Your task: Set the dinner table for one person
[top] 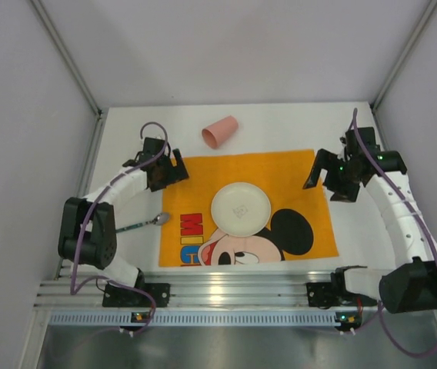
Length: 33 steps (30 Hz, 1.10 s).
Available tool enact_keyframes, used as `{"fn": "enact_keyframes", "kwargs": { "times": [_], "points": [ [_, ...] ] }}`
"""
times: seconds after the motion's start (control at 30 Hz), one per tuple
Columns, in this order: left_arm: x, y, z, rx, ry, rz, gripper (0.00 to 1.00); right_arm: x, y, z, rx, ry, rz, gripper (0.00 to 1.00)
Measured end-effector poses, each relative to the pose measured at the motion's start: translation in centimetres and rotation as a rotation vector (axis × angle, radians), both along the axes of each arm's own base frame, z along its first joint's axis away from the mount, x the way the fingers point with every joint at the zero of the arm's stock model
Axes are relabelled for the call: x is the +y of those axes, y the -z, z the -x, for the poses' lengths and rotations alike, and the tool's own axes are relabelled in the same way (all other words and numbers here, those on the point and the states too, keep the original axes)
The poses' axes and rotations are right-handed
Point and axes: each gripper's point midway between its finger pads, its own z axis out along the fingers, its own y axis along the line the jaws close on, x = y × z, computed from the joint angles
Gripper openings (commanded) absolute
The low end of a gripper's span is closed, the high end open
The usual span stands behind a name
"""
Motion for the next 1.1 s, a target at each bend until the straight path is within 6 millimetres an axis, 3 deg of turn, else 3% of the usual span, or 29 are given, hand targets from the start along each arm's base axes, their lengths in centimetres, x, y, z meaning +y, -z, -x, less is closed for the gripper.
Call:
{"fn": "enact_keyframes", "kwargs": {
  "times": [0.2, 0.3, 0.4, 0.47, 0.57, 0.7, 0.83, 1.1],
  "points": [
    [-3.9, -9.0, -6.8, -0.269, 0.031, 0.202, 0.97, 0.7, -0.9, 1.2, -0.029, 0.012, -0.055, 0.96],
    [-5.9, -11.4, -9.4, -0.342, 0.044, 0.312, 0.98, 1.2, -1.7, 1.6, -0.048, 0.014, -0.093, 0.96],
    [-7.7, -11.1, -12.4, -0.356, 0.047, 0.396, 0.98, 1.5, -2.3, 2.2, -0.064, 0.013, -0.114, 0.96],
    [-8.5, -9.7, -13.9, -0.335, 0.035, 0.434, 0.98, 1.5, -2.1, 2.8, -0.063, 0.013, -0.116, 0.96],
    [-9.5, -7.1, -15.0, -0.275, 0.009, 0.474, 0.98, 1.3, -0.9, 4.1, -0.032, 0.022, -0.112, 0.96],
    [-10.7, -5.3, -16.4, -0.244, -0.015, 0.515, 0.98, 0.9, 0.3, 5.2, -0.002, 0.032, -0.094, 0.96],
    [-12.5, -5.0, -17.6, -0.250, -0.018, 0.567, 0.98, 0.4, 1.5, 6.1, 0.031, 0.044, -0.068, 0.96],
    [-15.9, -5.7, -20.0, -0.286, -0.008, 0.642, 0.94, -0.5, 2.2, 6.1, 0.037, 0.049, -0.018, 0.96]
  ]
}}
